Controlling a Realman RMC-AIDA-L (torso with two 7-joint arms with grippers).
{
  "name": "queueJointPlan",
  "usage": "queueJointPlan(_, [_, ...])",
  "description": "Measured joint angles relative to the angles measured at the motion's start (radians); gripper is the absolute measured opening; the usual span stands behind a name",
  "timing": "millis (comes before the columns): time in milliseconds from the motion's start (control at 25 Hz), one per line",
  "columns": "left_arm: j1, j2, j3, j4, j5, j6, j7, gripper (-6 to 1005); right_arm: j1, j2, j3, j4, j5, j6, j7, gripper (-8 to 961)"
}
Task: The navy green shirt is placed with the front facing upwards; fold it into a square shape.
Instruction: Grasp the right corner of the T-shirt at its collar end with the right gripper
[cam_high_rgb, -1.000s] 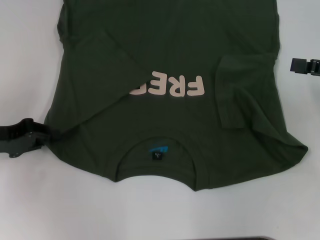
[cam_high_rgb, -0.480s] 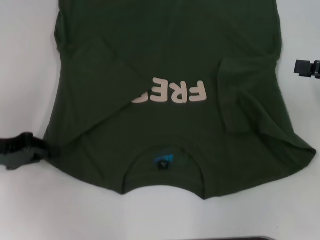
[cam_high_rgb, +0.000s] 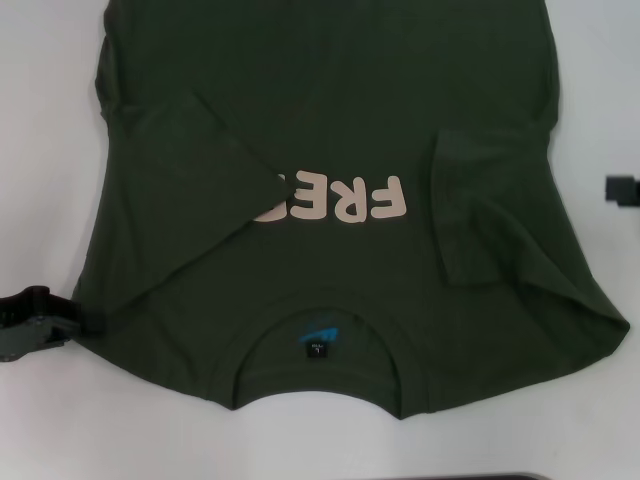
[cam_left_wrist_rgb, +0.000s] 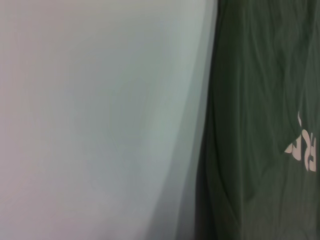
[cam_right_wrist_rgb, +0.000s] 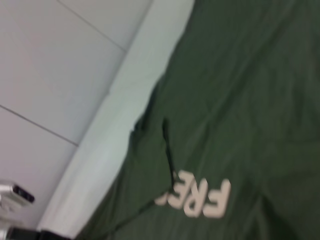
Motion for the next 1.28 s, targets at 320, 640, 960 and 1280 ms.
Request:
queueJointPlan(320, [-0.005,-0.006,0.0,0.001,-0.005,0.0,0.0,57,-0.009,-0.043,0.009,-0.03,-0.216,-0.07,0.095,891])
queueJointPlan(640, [-0.015,-0.009,-0.001,0.002,-0.008,-0.003,0.0,57,-0.011,-0.035,0.01,-0.029,-0.286,-0.055,0.143,890])
queueJointPlan(960, [-0.017,-0.008,-0.001,0.002,-0.008,-0.007,0.0,57,0.001,-0.002,0.002,-0.018,-0.326,-0.029,0.178,879])
queueJointPlan(1280, [-0.017,-0.007,-0.003,0.002,-0.008,-0.013,0.0,56,0.008,0.014,0.0,-0.016,-0.335,-0.012,0.201,878])
